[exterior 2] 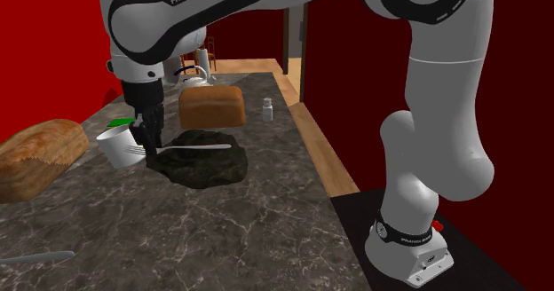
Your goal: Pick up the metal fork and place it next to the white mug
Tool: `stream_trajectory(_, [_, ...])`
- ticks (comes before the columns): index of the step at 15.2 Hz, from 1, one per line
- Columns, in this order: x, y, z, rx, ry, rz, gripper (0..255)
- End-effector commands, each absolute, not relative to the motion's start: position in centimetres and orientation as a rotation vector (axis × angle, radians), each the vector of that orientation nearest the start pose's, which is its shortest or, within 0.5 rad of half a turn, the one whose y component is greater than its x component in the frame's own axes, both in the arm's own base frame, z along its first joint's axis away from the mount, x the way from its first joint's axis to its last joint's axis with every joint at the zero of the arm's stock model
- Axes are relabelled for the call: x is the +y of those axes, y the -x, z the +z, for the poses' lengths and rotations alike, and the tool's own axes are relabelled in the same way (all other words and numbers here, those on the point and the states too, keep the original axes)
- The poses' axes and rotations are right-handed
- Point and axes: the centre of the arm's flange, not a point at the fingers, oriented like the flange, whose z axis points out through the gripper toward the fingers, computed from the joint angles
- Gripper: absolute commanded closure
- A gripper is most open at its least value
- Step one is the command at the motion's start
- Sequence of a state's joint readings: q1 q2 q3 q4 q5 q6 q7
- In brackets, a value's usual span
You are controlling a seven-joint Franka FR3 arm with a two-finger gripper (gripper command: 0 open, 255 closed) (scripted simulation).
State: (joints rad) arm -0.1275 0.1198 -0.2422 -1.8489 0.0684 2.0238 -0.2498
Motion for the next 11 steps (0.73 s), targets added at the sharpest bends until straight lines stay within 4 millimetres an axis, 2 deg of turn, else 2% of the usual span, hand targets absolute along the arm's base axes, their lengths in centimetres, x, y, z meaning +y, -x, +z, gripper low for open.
stream_trajectory(1, [-20.9, -56.0, 45.3, 0.227, 3.118, -0.104, 255])
stream_trajectory(11, [-20.9, -56.0, 40.0, 0.227, 3.118, -0.104, 255])
